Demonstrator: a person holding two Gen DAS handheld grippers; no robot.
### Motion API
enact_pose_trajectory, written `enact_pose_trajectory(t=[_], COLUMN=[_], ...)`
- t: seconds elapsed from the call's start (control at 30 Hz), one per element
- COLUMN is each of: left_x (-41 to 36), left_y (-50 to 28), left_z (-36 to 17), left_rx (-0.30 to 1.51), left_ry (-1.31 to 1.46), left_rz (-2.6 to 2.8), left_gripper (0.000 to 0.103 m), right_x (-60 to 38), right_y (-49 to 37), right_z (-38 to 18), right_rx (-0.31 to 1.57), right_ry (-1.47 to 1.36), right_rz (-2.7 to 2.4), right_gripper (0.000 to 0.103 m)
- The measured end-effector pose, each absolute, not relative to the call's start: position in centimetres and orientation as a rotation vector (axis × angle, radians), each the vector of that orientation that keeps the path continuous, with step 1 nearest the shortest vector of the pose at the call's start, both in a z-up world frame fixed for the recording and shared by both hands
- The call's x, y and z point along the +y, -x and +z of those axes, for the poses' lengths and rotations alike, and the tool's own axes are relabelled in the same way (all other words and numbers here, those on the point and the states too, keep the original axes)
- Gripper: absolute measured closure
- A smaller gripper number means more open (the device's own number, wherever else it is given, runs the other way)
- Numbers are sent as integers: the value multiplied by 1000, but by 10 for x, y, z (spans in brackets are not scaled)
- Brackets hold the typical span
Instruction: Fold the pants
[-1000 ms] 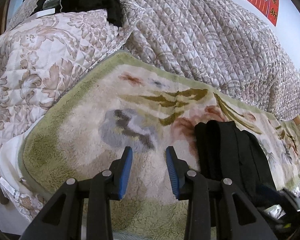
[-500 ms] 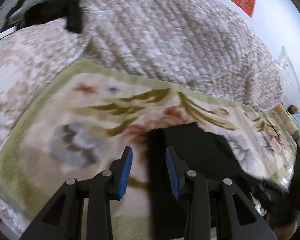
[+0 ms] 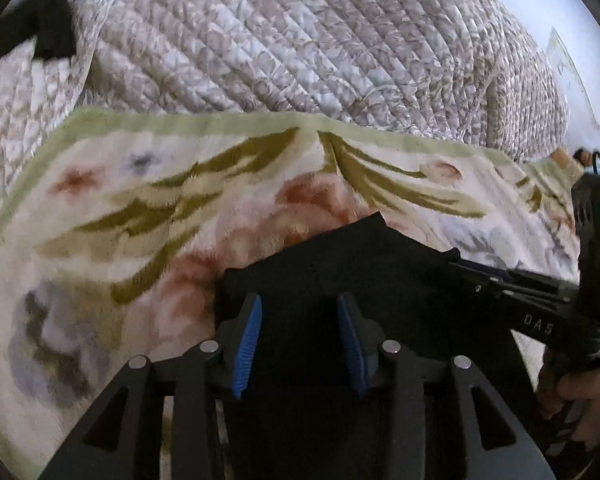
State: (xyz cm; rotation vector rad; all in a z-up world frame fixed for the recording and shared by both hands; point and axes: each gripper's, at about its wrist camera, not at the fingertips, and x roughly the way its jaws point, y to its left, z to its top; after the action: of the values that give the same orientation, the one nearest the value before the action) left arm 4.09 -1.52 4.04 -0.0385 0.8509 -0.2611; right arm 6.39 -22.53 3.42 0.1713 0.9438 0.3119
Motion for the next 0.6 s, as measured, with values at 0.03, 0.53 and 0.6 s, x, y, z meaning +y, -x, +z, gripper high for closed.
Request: enact_pose_trajectory(t=[0.03, 0.53, 0.6], left_x=[-17, -2, -3], left_y=[-40, 13, 23], left_z=[40, 53, 52], left_rx=[847, 786, 778], left_ry=[29, 9, -14], left_rz=[-258, -223, -227], left_gripper=[59, 61, 62], right_x=[-223, -229, -228], right_y=[-64, 7, 24], right_z=[34, 59, 59], right_rx=[943, 839, 816], right_ry=[-158, -162, -176], right_rz=[308, 295, 295], right_gripper=[82, 80, 80])
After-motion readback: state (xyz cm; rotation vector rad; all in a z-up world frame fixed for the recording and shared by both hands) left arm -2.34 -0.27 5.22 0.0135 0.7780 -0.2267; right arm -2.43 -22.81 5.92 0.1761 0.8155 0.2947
